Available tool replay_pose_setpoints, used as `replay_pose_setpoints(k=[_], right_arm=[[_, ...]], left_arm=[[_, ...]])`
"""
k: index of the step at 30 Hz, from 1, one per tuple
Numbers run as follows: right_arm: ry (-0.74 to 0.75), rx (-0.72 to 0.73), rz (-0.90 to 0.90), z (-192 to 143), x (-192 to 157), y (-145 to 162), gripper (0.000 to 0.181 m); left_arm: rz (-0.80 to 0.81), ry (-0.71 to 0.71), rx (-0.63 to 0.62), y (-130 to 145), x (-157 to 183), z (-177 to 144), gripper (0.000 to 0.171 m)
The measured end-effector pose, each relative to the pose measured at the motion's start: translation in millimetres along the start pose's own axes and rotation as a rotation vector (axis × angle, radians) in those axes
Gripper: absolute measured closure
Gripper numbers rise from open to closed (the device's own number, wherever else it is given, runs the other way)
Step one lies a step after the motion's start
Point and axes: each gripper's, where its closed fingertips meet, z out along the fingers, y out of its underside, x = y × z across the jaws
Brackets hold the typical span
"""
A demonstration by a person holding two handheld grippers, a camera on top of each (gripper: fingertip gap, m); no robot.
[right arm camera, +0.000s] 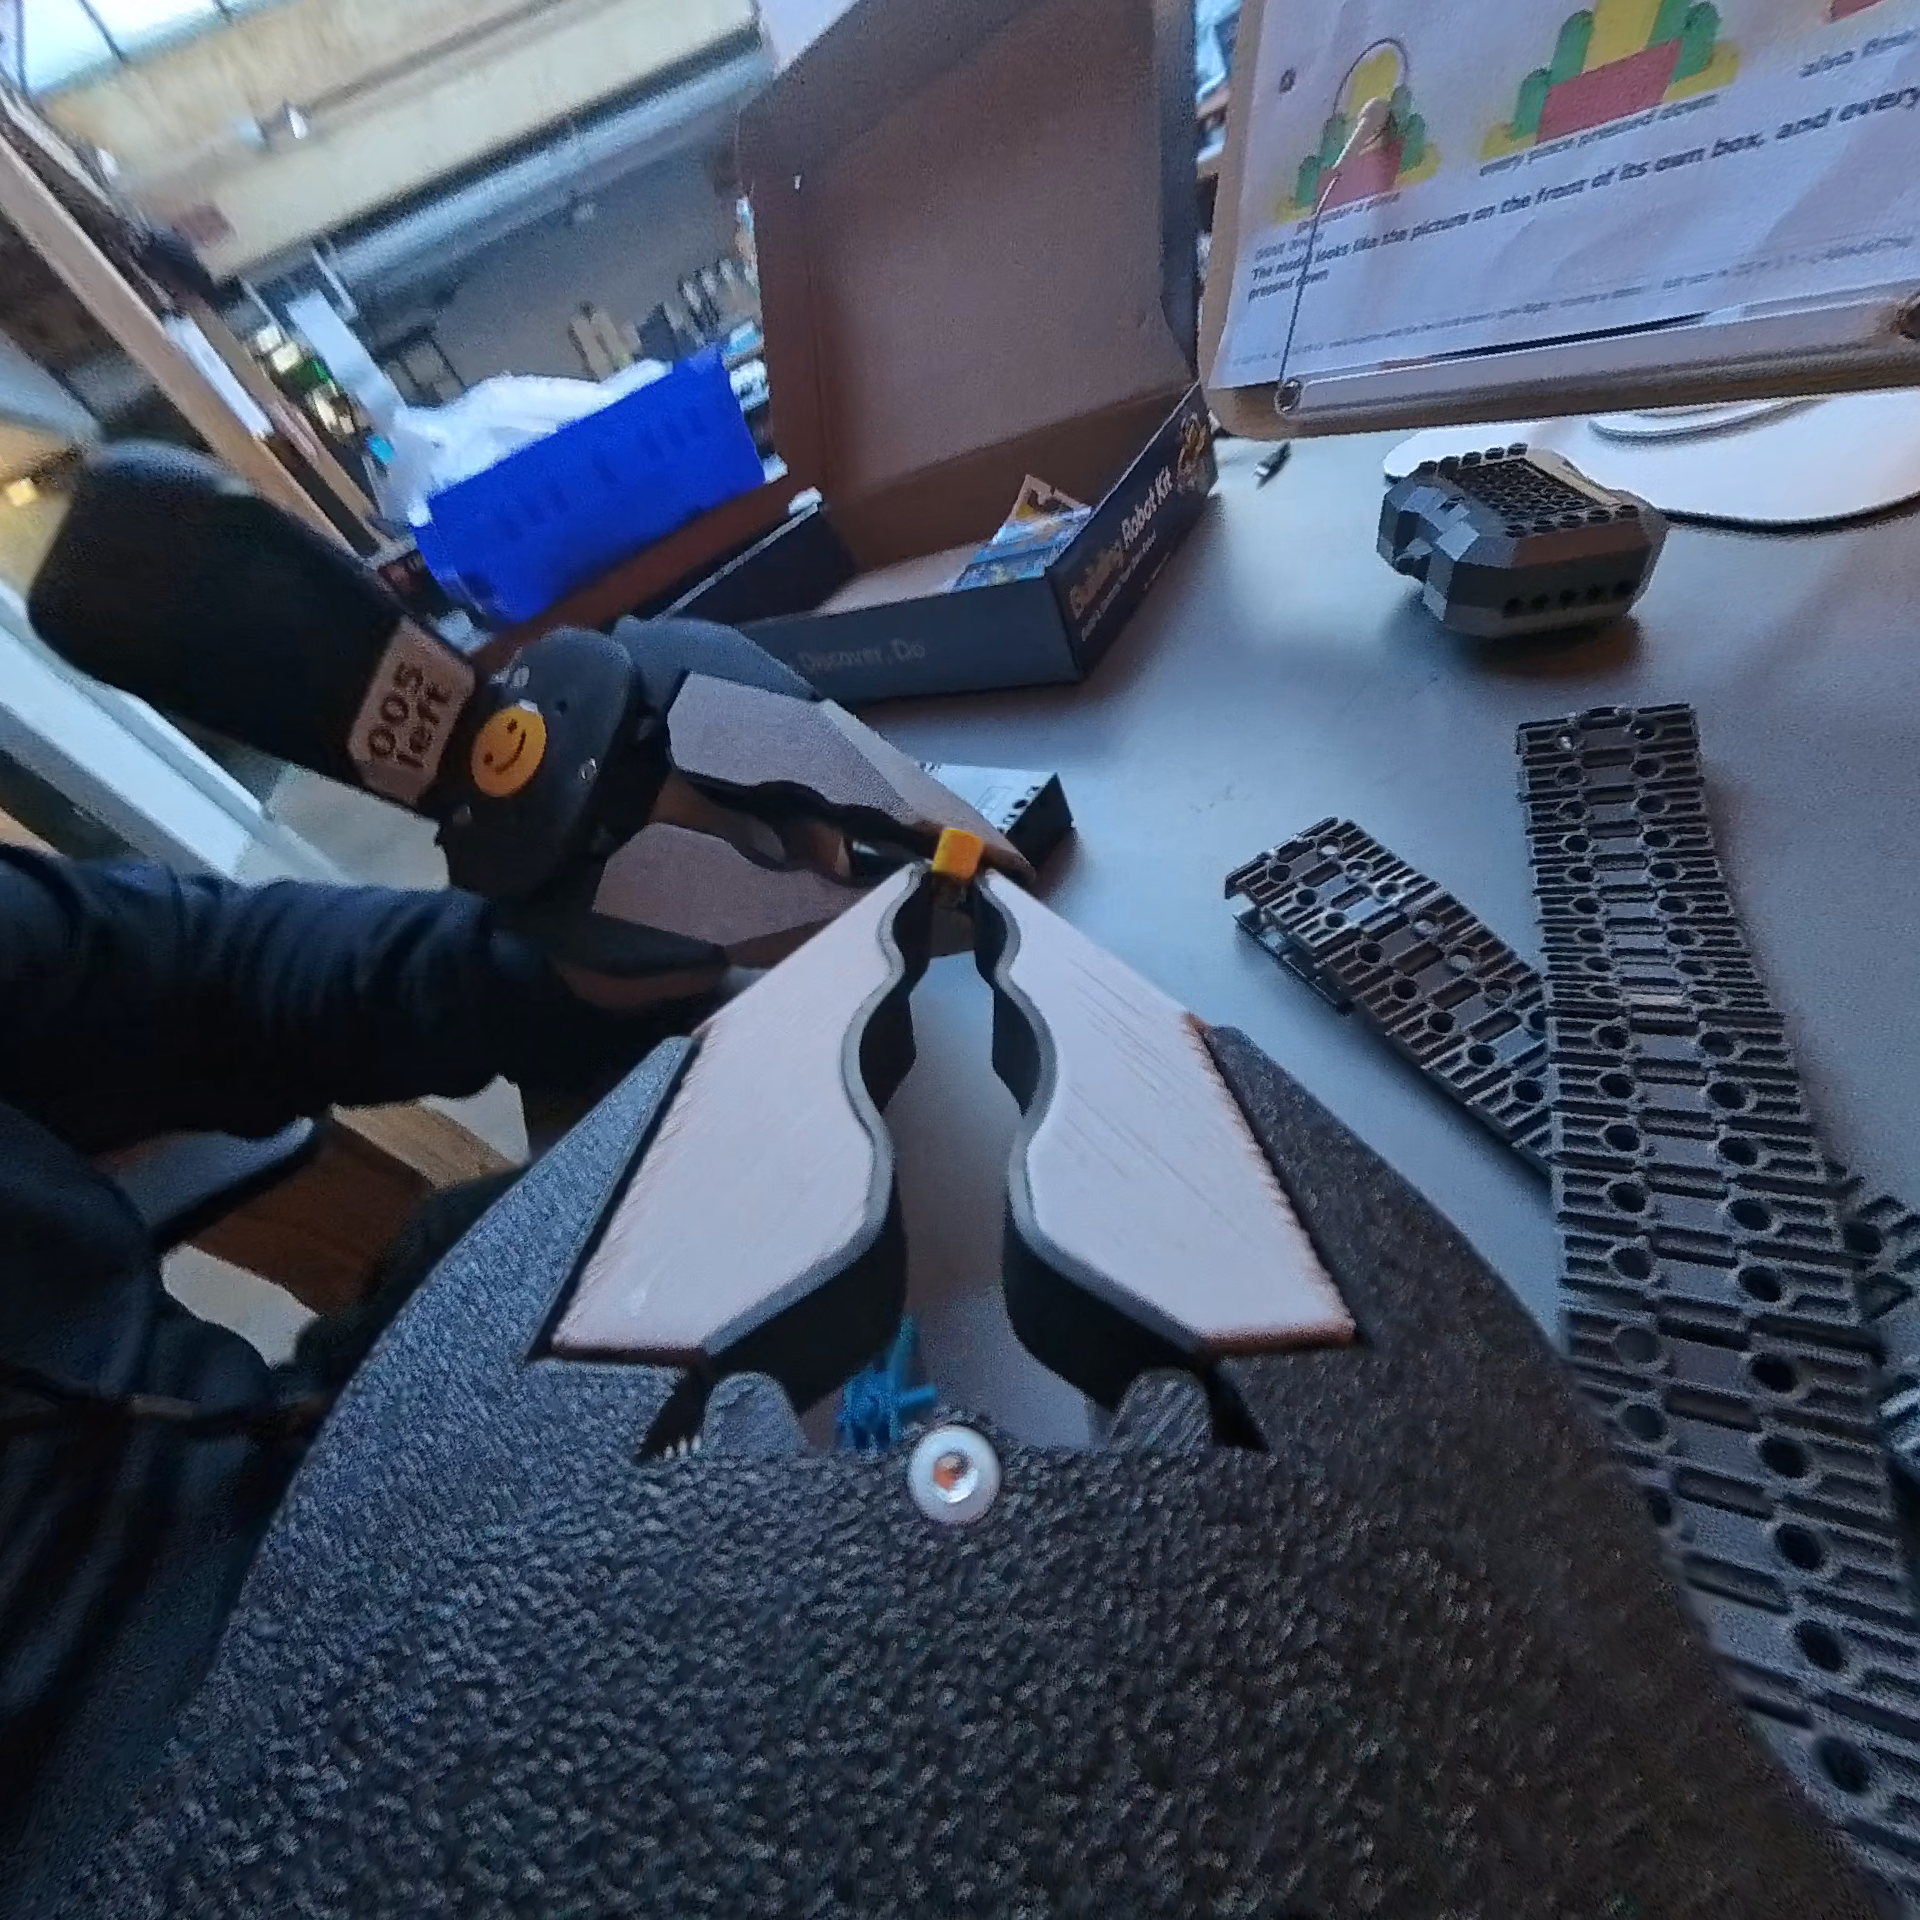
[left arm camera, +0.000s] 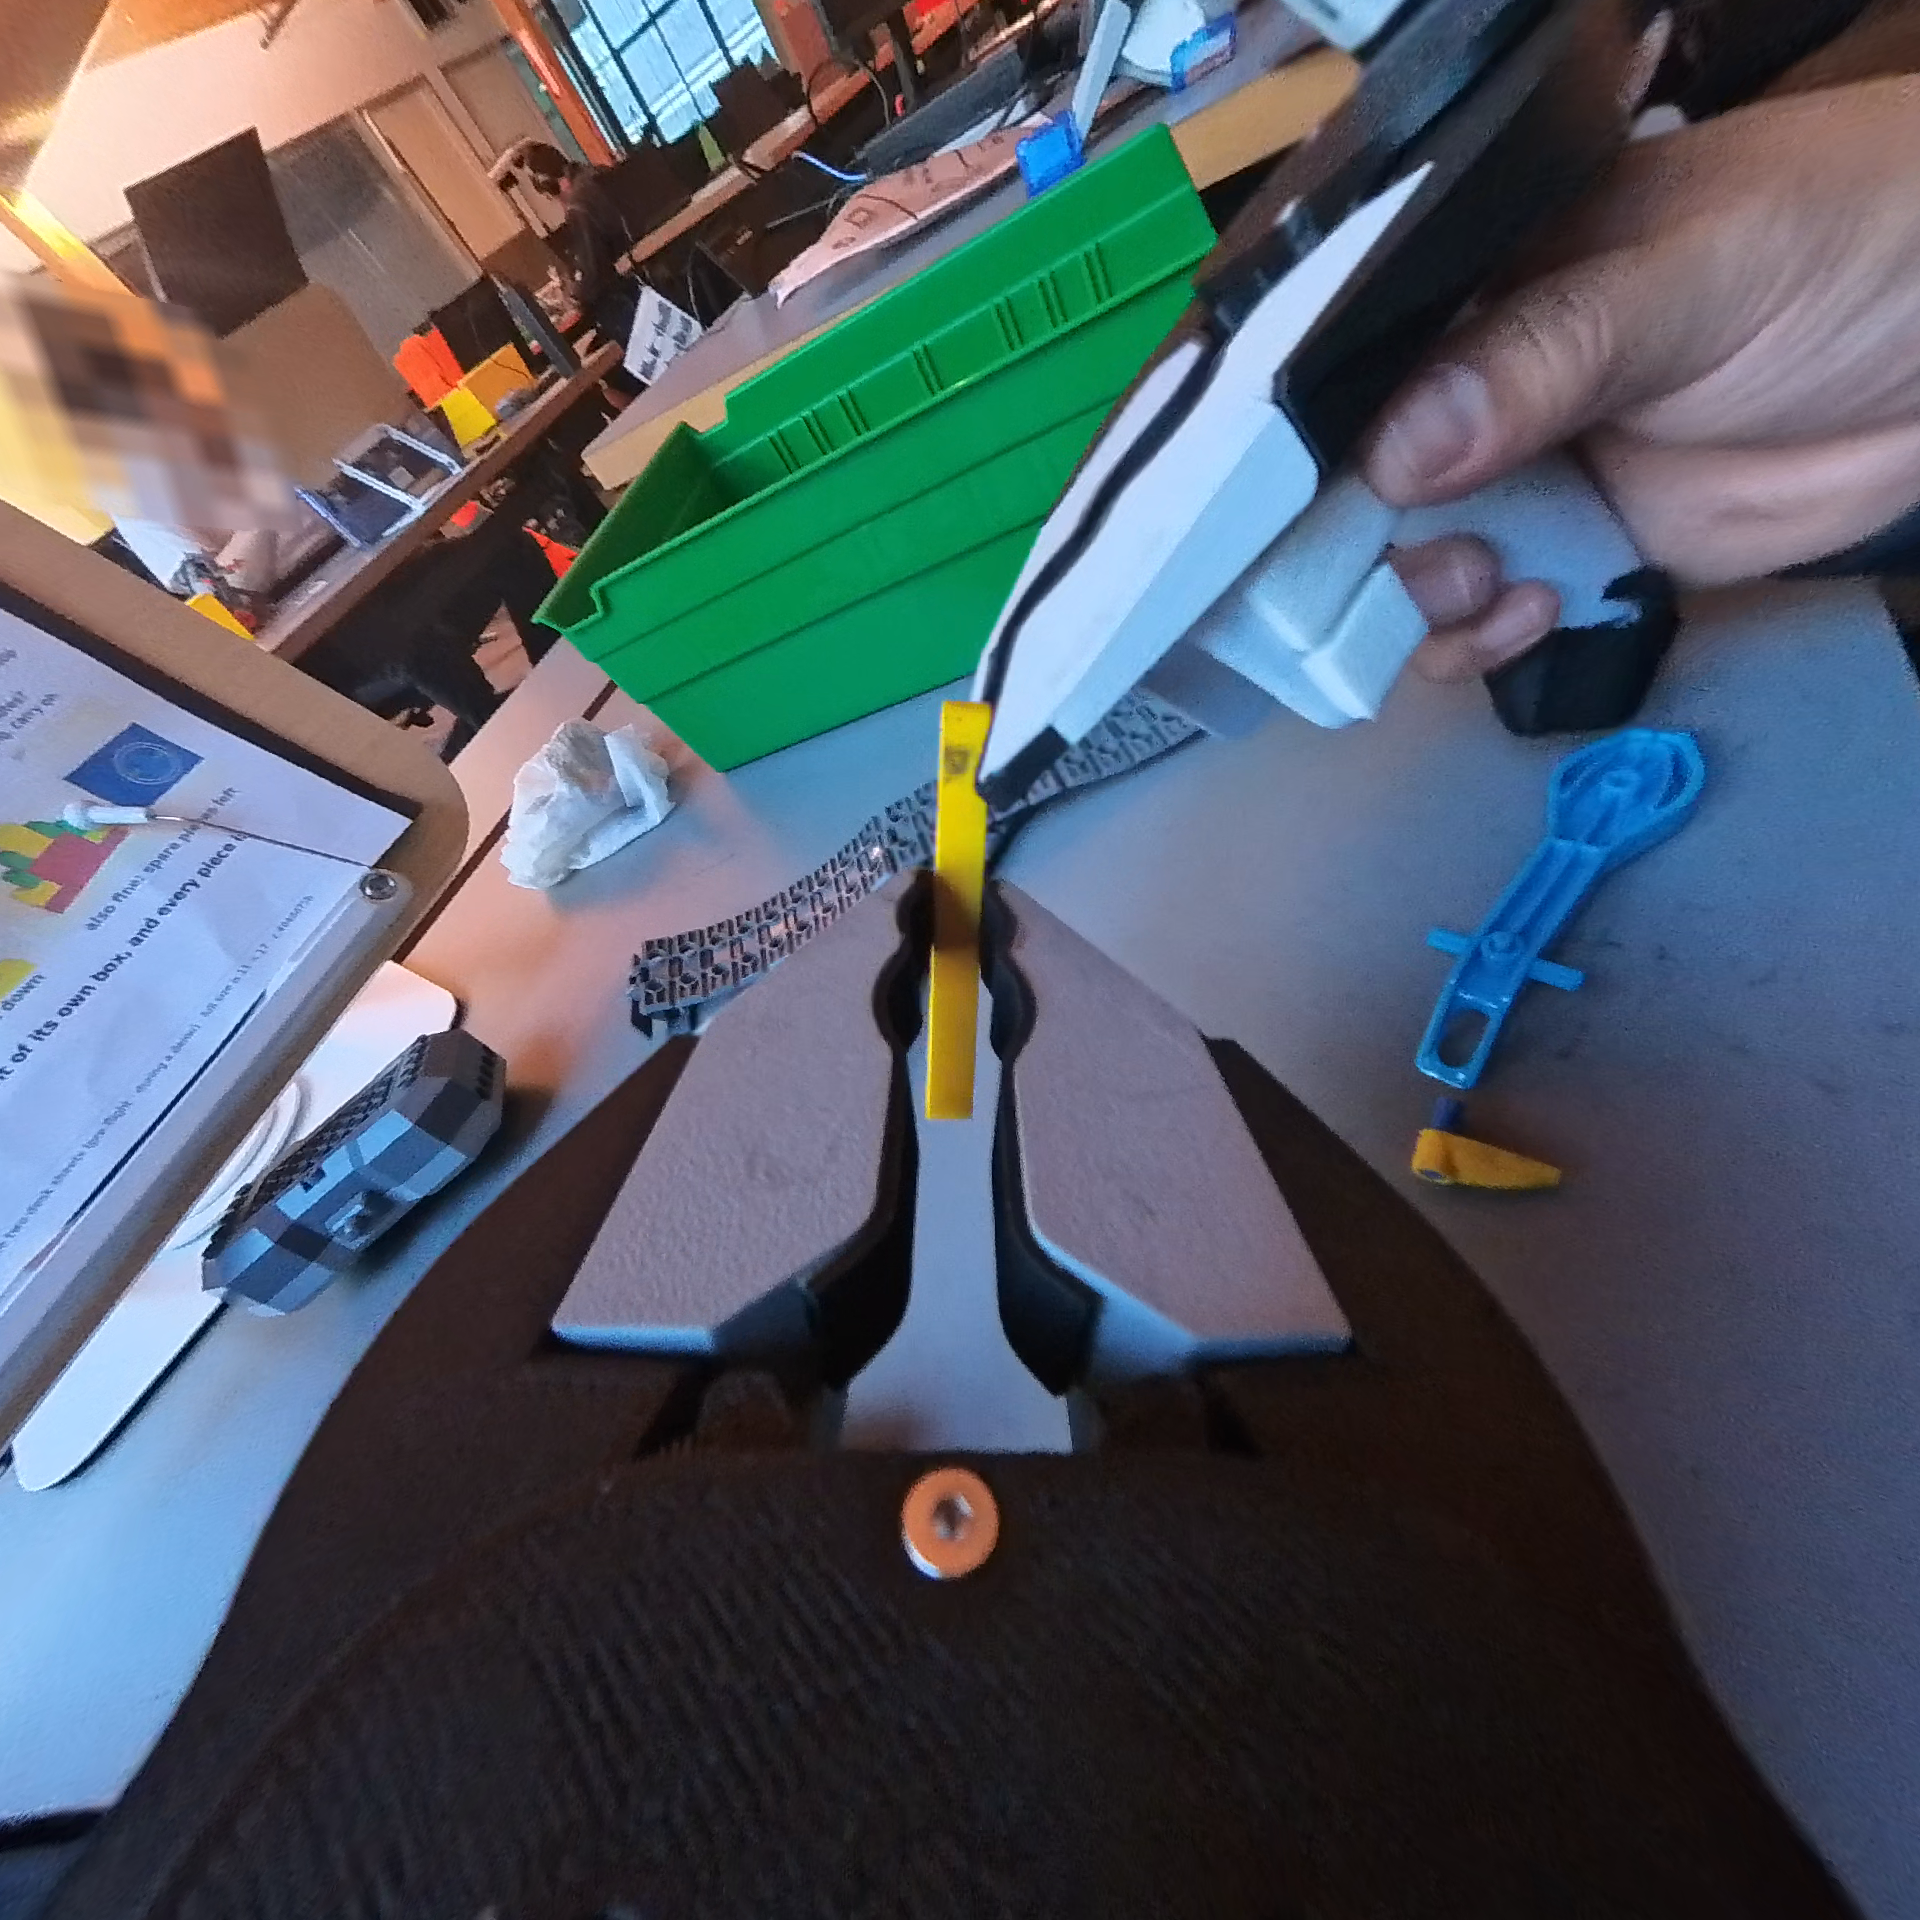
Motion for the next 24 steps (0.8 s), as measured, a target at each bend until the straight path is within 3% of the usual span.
replay_pose_setpoints(k=[12,19,21,24], right_arm=[[0.053,-0.327,-0.328,-8,3,31,0.179],[0.18,-0.545,-0.661,-8,11,46,0.181],[0.277,-0.668,-0.774,-19,33,58,0.181],[0.233,-0.539,-0.693,-17,22,47,0.181]], left_arm=[[0.205,0.026,-0.129,17,16,7,0.164],[0.302,-0.016,-0.202,27,14,11,0.164],[0.239,-0.049,-0.142,17,4,5,0.164],[0.193,-0.047,-0.159,23,-3,2,0.164]])
